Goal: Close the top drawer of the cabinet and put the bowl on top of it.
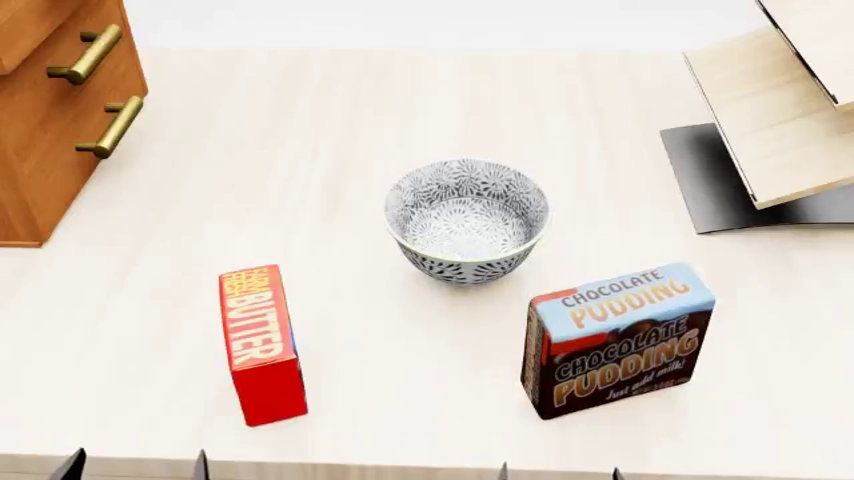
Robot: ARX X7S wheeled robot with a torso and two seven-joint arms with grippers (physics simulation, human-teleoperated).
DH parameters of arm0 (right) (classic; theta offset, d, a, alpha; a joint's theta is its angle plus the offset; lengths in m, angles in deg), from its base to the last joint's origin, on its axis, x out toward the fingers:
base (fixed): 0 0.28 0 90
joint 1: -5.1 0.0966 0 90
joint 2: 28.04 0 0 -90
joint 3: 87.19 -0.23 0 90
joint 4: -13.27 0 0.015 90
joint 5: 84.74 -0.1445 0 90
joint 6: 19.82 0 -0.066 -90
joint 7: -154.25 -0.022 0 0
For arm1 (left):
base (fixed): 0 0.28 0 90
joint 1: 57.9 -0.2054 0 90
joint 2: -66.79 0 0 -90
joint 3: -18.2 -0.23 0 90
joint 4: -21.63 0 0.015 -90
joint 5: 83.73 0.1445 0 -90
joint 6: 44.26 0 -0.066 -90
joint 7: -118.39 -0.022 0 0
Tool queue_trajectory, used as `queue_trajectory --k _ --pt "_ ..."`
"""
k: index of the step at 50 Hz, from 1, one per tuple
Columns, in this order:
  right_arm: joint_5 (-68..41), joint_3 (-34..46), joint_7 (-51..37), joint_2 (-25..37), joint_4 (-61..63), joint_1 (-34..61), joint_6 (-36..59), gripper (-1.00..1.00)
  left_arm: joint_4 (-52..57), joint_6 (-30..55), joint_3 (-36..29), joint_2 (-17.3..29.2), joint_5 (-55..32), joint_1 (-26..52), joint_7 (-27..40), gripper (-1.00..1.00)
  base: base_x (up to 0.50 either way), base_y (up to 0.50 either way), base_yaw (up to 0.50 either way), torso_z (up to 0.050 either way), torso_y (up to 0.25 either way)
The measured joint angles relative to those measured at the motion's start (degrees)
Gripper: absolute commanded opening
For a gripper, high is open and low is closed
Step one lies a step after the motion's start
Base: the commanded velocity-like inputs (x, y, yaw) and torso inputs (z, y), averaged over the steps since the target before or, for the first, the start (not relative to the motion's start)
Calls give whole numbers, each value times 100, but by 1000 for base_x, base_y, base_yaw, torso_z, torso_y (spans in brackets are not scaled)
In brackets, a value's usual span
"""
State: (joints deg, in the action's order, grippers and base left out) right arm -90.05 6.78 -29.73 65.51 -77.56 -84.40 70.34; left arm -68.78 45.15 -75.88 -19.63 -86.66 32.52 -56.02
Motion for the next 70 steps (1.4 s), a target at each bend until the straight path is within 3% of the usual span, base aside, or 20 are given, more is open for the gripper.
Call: queue_trajectory --k 7,25,32,70 --pt "-358 28 -6 97 519 97 601 100 478 665 -34 94 -170 72 70 100 0 0 0 0 0" --pt "-1874 -357 -448 582 3028 1419 4069 100 3268 4213 298 449 -1177 1258 154 100 0 0 0 0 0" --pt "-2271 -538 -613 684 3646 1745 4825 100 3882 5153 476 504 -1536 1697 217 100 0 0 0 0 0" --pt "-2784 -691 -811 875 4304 1917 5388 100 4542 6020 654 687 -1983 2073 404 100 0 0 0 45 44"
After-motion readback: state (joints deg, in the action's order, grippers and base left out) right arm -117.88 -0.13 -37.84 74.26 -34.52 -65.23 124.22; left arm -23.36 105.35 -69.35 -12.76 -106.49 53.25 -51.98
